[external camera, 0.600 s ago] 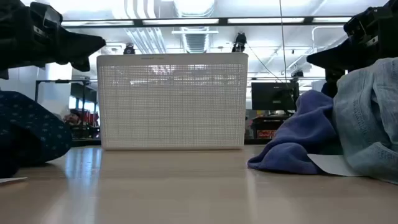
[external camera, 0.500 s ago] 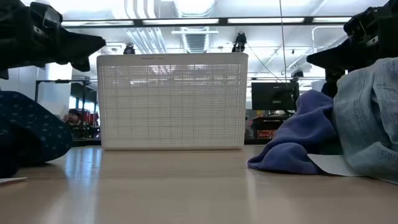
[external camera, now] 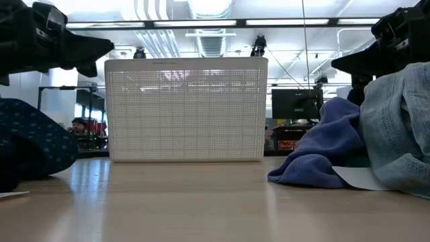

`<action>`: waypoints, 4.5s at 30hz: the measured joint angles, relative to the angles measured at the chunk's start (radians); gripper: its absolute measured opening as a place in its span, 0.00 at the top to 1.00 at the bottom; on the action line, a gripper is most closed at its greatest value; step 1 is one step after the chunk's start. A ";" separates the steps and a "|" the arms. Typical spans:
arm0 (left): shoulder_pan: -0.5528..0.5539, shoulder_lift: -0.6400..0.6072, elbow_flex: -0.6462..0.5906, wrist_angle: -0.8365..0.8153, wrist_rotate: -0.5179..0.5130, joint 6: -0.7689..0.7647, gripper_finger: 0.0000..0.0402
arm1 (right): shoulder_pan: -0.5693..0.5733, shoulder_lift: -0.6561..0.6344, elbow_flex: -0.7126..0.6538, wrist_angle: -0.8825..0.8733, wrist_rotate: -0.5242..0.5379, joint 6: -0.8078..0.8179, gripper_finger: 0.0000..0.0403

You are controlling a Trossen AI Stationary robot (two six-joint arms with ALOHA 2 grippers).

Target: Sort clothes

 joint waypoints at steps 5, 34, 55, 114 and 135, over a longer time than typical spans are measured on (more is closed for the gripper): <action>0.000 0.000 0.000 0.003 0.000 0.009 0.91 | 0.000 0.000 0.000 0.000 0.002 -0.021 1.00; 0.000 0.000 0.000 -0.001 0.000 0.036 0.91 | 0.000 -0.001 0.000 0.162 0.104 -0.688 1.00; 0.000 0.013 0.000 0.004 0.000 0.124 0.91 | 0.000 0.015 0.015 0.235 0.100 0.064 1.00; 0.000 0.025 0.000 0.023 -0.008 0.131 0.91 | 0.382 1.445 0.763 -0.327 -0.132 0.282 0.56; 0.000 0.038 0.000 0.022 -0.032 0.152 0.91 | 0.360 1.633 1.553 -0.800 0.109 -0.110 0.99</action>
